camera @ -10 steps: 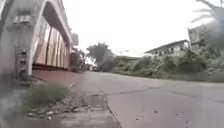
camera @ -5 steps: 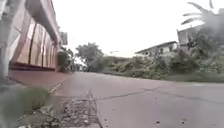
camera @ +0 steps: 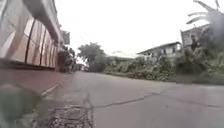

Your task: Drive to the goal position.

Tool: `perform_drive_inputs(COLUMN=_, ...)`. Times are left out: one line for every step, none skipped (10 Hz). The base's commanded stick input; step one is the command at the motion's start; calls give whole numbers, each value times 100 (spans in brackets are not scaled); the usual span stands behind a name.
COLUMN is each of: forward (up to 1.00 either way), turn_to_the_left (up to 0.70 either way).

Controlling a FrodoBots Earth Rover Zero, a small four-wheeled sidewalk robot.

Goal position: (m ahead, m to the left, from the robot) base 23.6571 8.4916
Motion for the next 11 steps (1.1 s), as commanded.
perform_drive_inputs(forward=70, turn_to_the_left=15)
perform_drive_inputs(forward=70, turn_to_the_left=28)
perform_drive_inputs(forward=70, turn_to_the_left=35)
perform_drive_inputs(forward=70, turn_to_the_left=35)
perform_drive_inputs(forward=70, turn_to_the_left=35)
perform_drive_inputs(forward=70, turn_to_the_left=2)
perform_drive_inputs(forward=70, turn_to_the_left=2)
perform_drive_inputs(forward=70, turn_to_the_left=3)
perform_drive_inputs(forward=70, turn_to_the_left=17)
perform_drive_inputs(forward=70, turn_to_the_left=30)
perform_drive_inputs(forward=70, turn_to_the_left=35)
